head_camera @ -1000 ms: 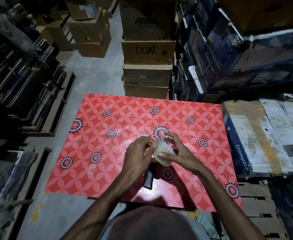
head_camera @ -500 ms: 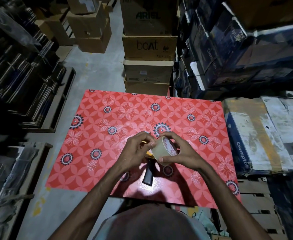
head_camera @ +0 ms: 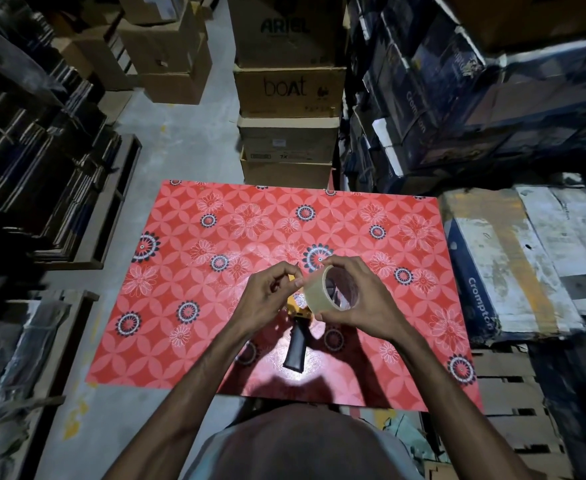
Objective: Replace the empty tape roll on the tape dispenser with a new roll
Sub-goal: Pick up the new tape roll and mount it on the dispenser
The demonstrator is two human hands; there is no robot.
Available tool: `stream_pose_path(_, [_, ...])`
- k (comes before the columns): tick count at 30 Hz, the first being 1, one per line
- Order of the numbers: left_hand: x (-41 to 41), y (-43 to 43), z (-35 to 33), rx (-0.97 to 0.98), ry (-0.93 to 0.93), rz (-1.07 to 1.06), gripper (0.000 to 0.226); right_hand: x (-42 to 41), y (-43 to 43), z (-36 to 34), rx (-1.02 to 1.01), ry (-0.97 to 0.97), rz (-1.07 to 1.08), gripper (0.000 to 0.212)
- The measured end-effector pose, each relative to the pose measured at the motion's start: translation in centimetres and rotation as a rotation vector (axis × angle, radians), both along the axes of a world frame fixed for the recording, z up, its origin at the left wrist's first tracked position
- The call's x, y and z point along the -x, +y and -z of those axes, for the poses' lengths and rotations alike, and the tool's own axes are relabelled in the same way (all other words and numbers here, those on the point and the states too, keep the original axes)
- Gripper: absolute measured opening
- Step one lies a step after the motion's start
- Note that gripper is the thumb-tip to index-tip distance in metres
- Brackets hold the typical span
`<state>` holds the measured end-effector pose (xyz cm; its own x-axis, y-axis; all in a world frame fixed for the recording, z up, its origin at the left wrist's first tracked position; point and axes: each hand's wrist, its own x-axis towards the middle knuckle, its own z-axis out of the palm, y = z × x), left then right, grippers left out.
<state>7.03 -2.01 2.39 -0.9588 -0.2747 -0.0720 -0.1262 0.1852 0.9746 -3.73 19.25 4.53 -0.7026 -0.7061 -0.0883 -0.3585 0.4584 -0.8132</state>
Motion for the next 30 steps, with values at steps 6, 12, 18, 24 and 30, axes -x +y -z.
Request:
stream_pose_path(6, [0.2, 0.3, 0.2, -0.146, -0.042, 0.005, 0.009, -0.6, -0.5, -0.3, -0.075, 0.24, 0.056, 0.089])
stream_pose_path(12, [0.2, 0.4, 0.9, -0.29, -0.037, -0.051, 0.017, -0.1, -0.9, -0.3, -0.115, 0.324, 0.037, 0.087])
stream_pose_path(18, [0.4, -1.4, 1.4, -0.302, -0.083, -0.146, 0.017, 0.6, -1.0, -0.3, -0.141, 0.303, -0.001, 0.086])
stream_pose_path(24, [-0.1, -2.1, 2.8, -0.3, -0.173, -0.321, 0.014, 1.5, -1.3, 0.9, -0.2, 0.254, -0.027, 0.089])
stream_pose_path(30, [-3.1, 0.0, 8.9, -0.374, -0.547, -0.517, 0.041, 4.0, -2.6, 5.3, -0.376, 0.274, -0.118, 0.09])
